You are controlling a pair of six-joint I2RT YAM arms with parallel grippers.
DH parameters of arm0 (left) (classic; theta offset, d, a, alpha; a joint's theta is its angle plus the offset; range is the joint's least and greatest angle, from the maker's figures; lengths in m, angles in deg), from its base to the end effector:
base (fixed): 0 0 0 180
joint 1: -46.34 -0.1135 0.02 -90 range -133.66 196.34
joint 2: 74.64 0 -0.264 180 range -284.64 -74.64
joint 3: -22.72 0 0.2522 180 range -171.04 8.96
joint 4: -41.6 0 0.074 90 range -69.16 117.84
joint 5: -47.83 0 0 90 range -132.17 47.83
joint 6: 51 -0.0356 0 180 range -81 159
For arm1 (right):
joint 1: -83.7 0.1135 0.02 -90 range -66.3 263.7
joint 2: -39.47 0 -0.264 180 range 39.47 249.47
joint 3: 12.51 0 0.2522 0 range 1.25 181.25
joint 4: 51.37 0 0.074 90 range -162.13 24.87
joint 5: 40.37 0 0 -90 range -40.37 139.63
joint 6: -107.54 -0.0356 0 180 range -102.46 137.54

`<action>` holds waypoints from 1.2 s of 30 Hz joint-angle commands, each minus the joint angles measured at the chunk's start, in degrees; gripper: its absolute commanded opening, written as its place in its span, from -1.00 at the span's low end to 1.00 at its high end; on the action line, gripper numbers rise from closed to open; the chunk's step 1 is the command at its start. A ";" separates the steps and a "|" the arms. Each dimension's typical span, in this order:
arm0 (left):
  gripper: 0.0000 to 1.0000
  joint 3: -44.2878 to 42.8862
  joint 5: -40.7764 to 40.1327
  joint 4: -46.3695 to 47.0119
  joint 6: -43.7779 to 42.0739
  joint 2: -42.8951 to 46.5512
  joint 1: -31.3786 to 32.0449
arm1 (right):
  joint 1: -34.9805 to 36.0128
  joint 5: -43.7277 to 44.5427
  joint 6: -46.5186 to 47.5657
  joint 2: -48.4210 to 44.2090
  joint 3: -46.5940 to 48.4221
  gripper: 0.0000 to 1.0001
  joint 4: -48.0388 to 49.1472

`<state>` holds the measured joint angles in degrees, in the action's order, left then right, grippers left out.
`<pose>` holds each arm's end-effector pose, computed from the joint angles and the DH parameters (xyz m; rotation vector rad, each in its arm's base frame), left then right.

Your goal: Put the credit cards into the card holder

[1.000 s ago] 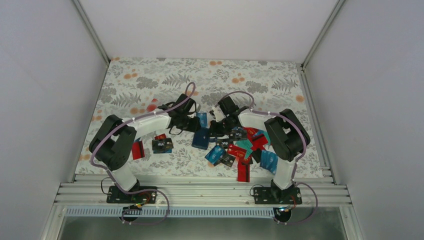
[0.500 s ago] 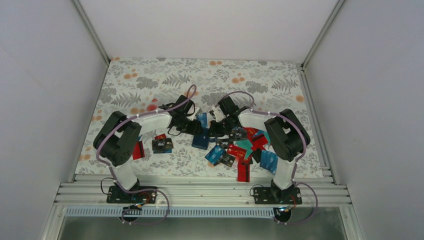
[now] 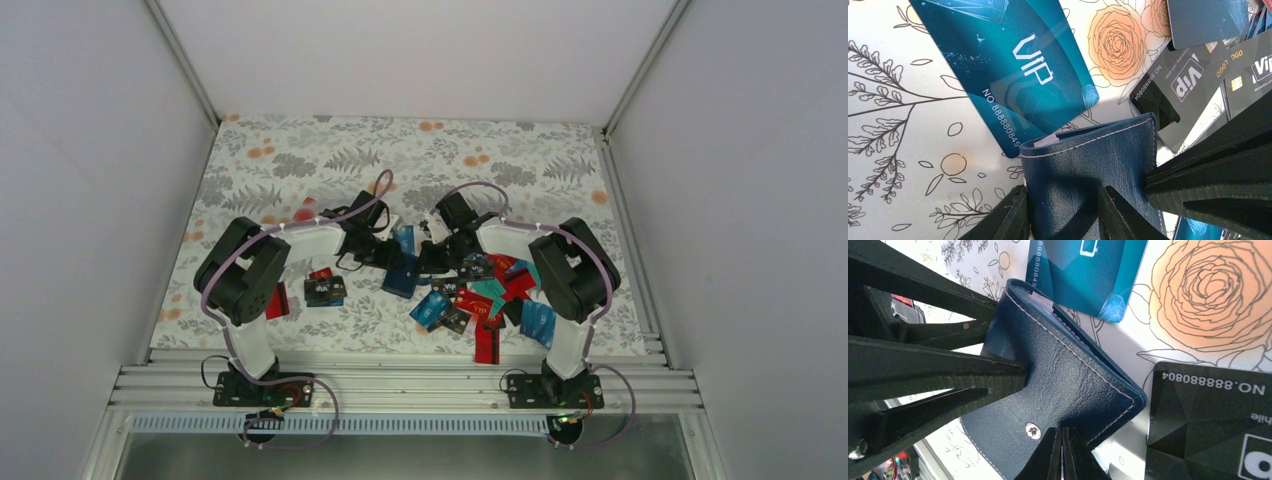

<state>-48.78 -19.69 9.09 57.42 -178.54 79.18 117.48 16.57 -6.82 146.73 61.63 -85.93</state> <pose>0.2797 -0.1967 0.1378 0.4767 2.7763 -0.7751 0.2793 0.2102 0.1318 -0.4082 2.8821 1.0323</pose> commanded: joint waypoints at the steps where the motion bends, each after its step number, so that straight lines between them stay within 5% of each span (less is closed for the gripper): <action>1: -0.35 1.69 0.94 -0.11 -0.32 -1.48 0.84 | -0.17 3.07 0.46 -0.43 1.64 -0.91 -3.27; 11: -0.39 1.07 -3.27 -1.77 0.68 -1.23 2.20 | -1.36 4.43 3.85 -7.45 6.42 -0.69 -10.65; 20: -0.40 0.78 -4.46 -2.43 1.78 -0.01 2.60 | -1.38 10.07 3.47 -16.57 -0.05 -0.57 -16.76; 36: -0.46 0.78 -4.72 -2.53 2.16 0.08 3.13 | 1.49 6.91 0.72 -15.70 -4.31 -0.54 -14.87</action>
<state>-48.49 -22.07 9.62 59.60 -178.30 81.54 117.90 24.51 -5.22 130.21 57.83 -101.79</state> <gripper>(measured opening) 0.274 0.233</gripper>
